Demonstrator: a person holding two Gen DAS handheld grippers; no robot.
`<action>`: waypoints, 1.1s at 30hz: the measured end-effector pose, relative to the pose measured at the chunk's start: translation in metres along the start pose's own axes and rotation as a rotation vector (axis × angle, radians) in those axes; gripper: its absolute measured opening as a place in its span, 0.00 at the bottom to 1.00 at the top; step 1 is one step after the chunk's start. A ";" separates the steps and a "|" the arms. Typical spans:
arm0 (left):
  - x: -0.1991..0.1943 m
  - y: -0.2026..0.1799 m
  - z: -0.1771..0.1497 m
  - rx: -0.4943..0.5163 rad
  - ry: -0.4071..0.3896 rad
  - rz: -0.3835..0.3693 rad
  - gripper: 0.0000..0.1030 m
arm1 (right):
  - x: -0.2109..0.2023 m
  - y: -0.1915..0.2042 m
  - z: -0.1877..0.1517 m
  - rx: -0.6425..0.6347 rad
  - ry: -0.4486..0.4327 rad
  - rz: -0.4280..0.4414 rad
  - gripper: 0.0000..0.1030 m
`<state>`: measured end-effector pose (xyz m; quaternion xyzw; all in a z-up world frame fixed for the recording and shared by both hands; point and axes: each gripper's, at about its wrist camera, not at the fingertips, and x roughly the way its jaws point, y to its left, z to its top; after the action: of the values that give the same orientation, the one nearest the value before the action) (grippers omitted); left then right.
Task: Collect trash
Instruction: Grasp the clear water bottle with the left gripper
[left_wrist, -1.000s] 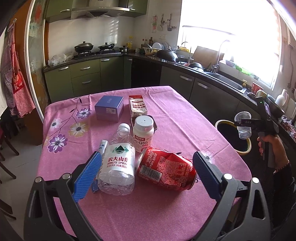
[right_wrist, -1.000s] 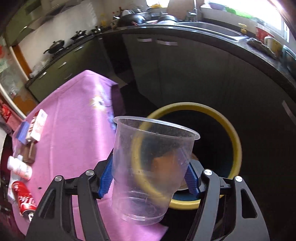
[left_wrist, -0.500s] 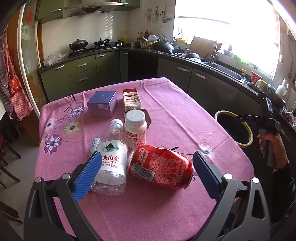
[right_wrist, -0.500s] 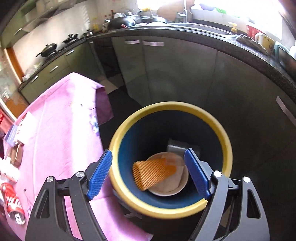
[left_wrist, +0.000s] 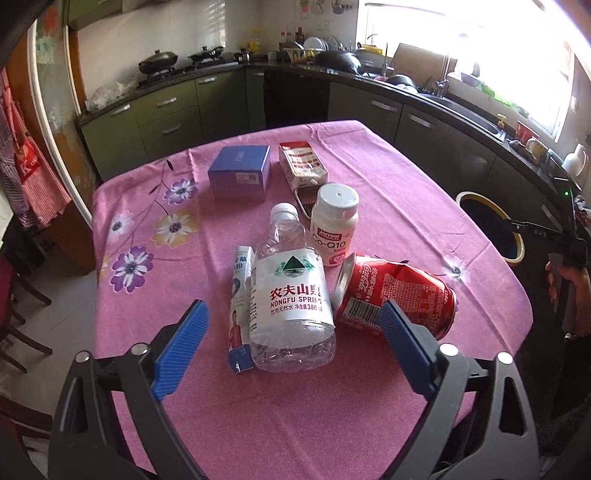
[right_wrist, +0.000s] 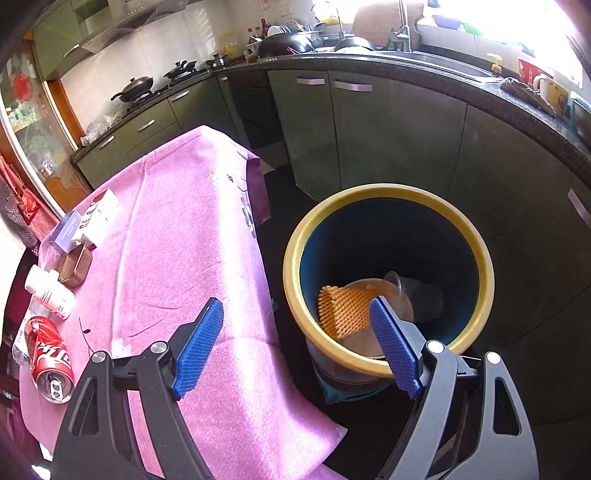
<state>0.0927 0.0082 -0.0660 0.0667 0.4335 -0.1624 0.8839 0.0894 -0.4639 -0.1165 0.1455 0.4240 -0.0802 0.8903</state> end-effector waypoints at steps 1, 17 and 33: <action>0.006 0.002 0.003 -0.001 0.029 -0.023 0.70 | 0.000 0.001 -0.001 0.001 0.003 0.002 0.78; 0.073 0.013 0.044 0.022 0.317 -0.080 0.54 | 0.019 -0.001 -0.002 0.003 0.056 0.024 0.78; 0.106 0.005 0.051 0.083 0.436 -0.016 0.51 | 0.027 -0.004 -0.008 0.015 0.087 0.039 0.78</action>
<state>0.1929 -0.0247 -0.1187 0.1332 0.6079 -0.1687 0.7644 0.0995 -0.4660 -0.1427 0.1639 0.4588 -0.0596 0.8712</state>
